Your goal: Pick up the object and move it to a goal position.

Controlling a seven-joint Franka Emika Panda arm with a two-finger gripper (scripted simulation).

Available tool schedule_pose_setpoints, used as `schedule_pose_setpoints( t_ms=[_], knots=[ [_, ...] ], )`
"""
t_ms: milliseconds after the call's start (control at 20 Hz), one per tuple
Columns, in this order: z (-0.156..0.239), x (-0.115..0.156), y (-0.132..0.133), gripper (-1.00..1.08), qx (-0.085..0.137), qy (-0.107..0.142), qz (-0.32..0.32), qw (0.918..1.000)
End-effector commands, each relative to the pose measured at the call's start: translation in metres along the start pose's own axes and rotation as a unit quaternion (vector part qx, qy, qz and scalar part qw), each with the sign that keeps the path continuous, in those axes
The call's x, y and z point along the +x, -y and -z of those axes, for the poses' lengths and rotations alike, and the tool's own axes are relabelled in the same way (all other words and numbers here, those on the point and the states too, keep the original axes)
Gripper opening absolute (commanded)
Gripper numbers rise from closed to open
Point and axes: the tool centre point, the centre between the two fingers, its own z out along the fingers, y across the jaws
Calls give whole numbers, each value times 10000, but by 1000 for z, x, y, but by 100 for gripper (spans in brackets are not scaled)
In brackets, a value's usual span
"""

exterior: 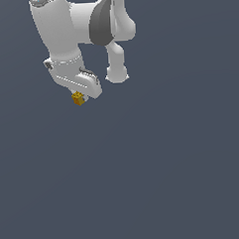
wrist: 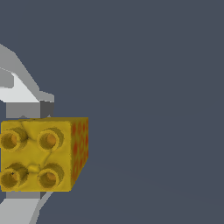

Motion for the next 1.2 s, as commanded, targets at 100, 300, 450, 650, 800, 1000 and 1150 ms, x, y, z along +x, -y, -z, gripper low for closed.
schedule_pose_setpoints(
  t_ms=[100, 300, 450, 650, 800, 1000, 1150],
  knots=[
    [48, 3, -20, -100, -2, 3, 0, 10000],
    [90, 6, -36, -100, -2, 3, 0, 10000],
    [121, 9, -48, -100, -5, 1, 1, 10000],
    [158, 12, -62, -100, -5, 0, 5, 10000],
    [180, 15, -71, -100, -6, -1, 7, 10000],
    [202, 18, -79, -100, -7, -1, 9, 10000],
    [213, 20, -83, -100, -8, -2, 13, 10000]
  ],
)
